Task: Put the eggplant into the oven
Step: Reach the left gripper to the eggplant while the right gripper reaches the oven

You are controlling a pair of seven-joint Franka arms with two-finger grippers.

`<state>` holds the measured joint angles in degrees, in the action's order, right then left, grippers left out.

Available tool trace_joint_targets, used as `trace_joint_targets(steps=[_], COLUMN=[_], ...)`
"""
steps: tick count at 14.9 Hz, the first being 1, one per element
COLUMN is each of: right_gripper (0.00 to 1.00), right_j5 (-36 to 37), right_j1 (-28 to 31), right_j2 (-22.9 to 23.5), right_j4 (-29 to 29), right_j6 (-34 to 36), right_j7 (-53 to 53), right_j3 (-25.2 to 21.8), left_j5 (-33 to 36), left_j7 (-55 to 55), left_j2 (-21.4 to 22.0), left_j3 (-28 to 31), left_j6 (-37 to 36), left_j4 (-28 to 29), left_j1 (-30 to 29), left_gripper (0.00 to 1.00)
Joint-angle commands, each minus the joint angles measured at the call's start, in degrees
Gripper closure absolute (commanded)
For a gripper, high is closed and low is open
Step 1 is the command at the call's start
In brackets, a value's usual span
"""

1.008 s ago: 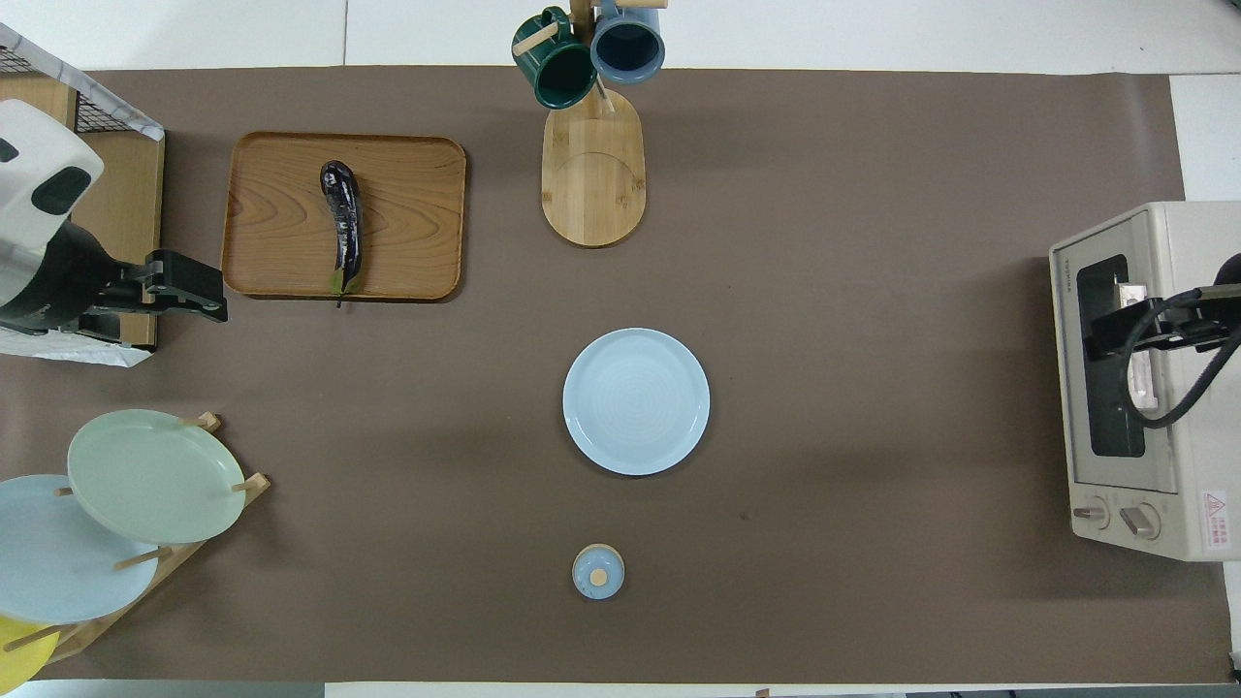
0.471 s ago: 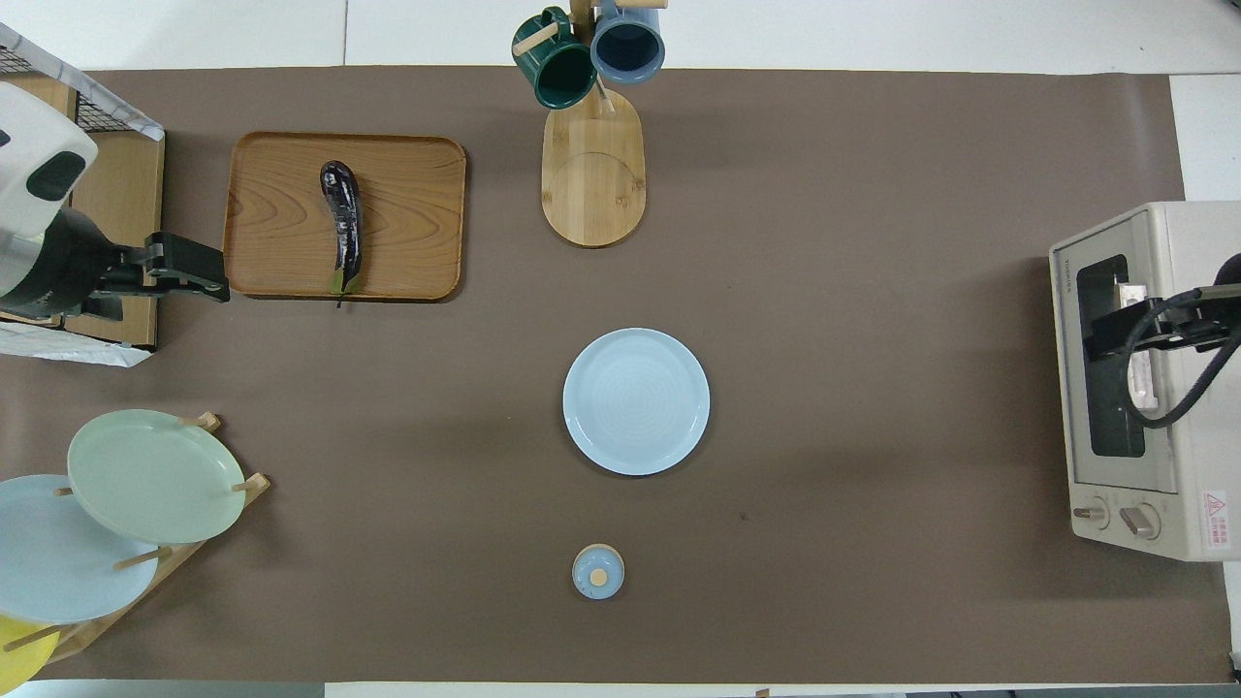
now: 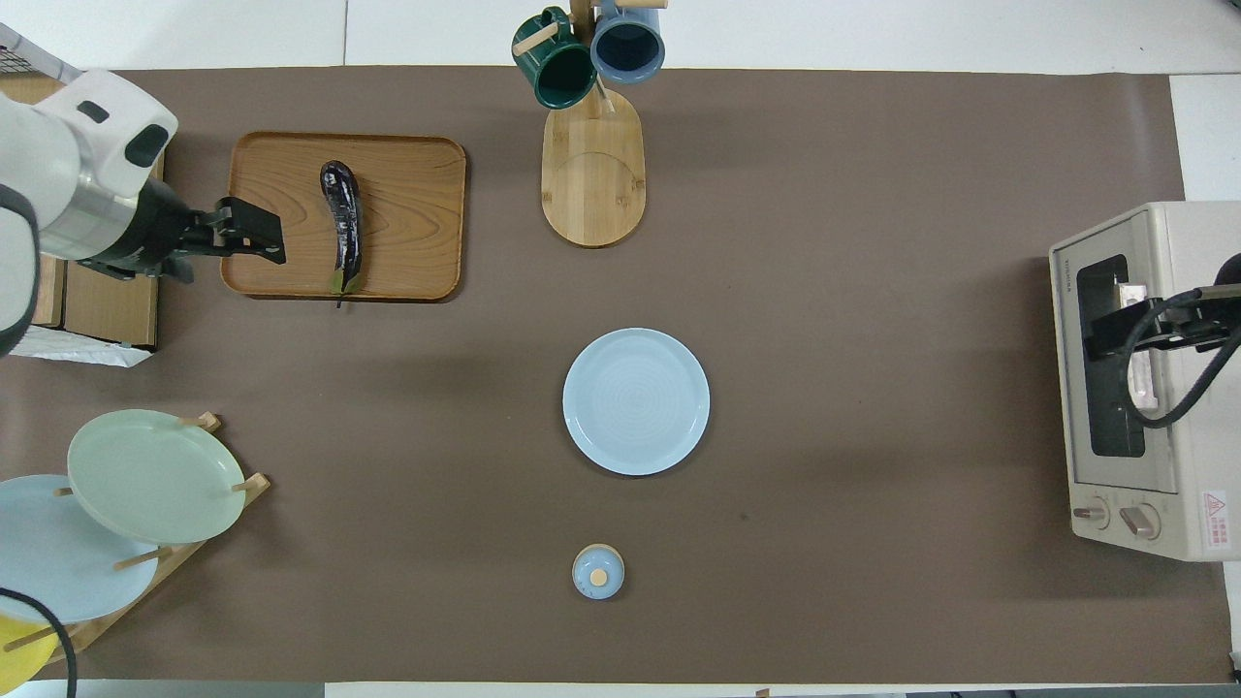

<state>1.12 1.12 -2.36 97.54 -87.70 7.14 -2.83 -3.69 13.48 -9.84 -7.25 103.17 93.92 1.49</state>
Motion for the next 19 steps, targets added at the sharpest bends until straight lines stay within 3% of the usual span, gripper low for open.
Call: trace_joint_targets(steps=[1,4,5,6,7,11,15,19], right_gripper=[0.00,0.00,0.21,0.65,0.98,1.00,1.00,1.00], right_j5=[0.4,0.4,0.4,0.4,0.4,1.0,13.4,17.0], right_j1=[0.4,0.4,0.5,0.5,0.8,2.2,1.6,2.0], right_j2=[-0.5,-0.7,-1.1,-1.9,-2.9,-5.6,-2.6,-0.9], right_j4=[0.2,0.5,2.0,4.0,6.4,14.6,16.3,18.1], right_j6=[-0.4,-0.5,-2.5,-4.7,-6.5,-15.8,-19.8,-22.3], right_j7=[-0.8,0.0,0.2,0.8,1.8,5.3,0.2,-1.3], right_j3=[0.2,0.2,0.2,0.2,0.2,-0.4,-0.3,-0.2], left_j5=[-0.2,3.8,4.5,4.7,5.5,7.2,7.0,6.6], left_j7=[0.6,0.5,0.5,0.3,0.3,0.4,0.8,0.8], left_j2=[-10.3,-21.0,-23.6,-24.8,-25.0,-24.9,-22.9,-22.3], left_j3=[0.5,0.6,0.6,0.6,0.6,0.7,0.9,0.8], left_j6=[3.6,9.6,11.0,12.5,14.3,17.0,23.0,26.5], left_j4=[-6.6,-10.8,-12.4,-12.8,-12.5,-10.4,-3.5,-1.0], left_j1=[1.5,4.8,4.8,4.5,4.2,4.4,3.4,2.5], left_gripper=[0.00,0.00,0.00,0.00,0.00,0.00,0.00,0.00])
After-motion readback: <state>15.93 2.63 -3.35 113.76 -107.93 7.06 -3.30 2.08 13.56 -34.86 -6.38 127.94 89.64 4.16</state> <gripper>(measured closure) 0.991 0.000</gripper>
